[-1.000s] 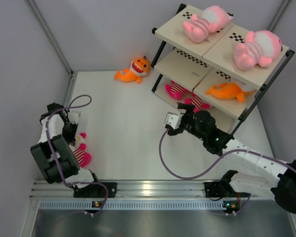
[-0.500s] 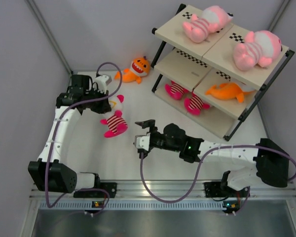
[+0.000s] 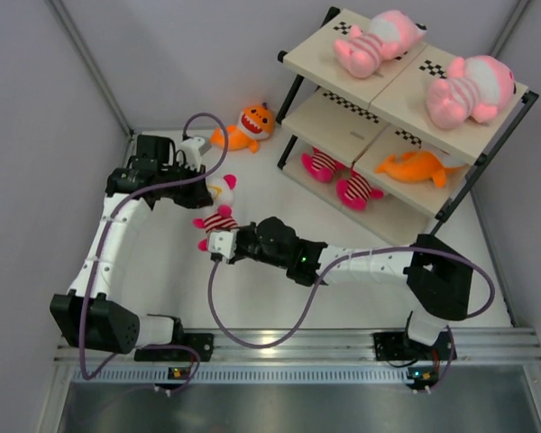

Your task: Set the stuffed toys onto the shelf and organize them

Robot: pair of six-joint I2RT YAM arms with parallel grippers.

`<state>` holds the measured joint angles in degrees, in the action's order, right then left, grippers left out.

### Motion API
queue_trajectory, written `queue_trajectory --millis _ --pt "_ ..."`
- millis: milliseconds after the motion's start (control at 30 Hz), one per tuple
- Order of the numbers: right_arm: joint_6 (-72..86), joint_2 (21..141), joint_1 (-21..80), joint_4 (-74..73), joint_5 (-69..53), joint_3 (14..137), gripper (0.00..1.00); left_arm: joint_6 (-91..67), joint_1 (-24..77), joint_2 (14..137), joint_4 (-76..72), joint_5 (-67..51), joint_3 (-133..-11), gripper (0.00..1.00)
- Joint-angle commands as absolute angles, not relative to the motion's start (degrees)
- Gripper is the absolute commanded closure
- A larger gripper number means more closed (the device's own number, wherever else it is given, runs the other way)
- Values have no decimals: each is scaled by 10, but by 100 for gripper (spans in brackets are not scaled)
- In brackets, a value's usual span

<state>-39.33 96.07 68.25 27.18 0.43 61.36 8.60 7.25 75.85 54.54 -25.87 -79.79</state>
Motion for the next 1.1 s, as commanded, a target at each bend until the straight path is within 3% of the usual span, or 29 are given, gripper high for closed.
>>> queue_trajectory --millis 0,33,100,133,167,300,500,600,900,1000,1067 --pt "-357 961 686 216 68 655 100 84 75 737 548 -278 -817 100" --pt "-349 953 686 184 89 653 100 86 75 737 548 -273 -817 98" --pt "-310 922 681 133 115 650 100 91 75 744 548 -242 -815 50" --pt "-290 910 680 100 138 655 100 94 75 750 548 -231 -815 6" --pt "-245 886 672 1 140 675 100 99 75 757 548 -209 -815 1" --pt "-129 834 644 -250 125 706 100 123 75 770 548 -201 -817 1" --pt "-35 743 577 -405 179 672 100 148 75 785 548 -209 -830 1" --pt "-33 716 538 -440 249 661 100 157 75 784 547 -212 -831 1" --pt "-29 688 429 -519 312 696 100 171 75 780 547 -221 -834 1" --pt "-37 658 402 -463 339 672 100 174 75 783 547 -225 -836 1" --pt "-81 616 392 -342 365 603 100 174 75 787 546 -229 -838 1"
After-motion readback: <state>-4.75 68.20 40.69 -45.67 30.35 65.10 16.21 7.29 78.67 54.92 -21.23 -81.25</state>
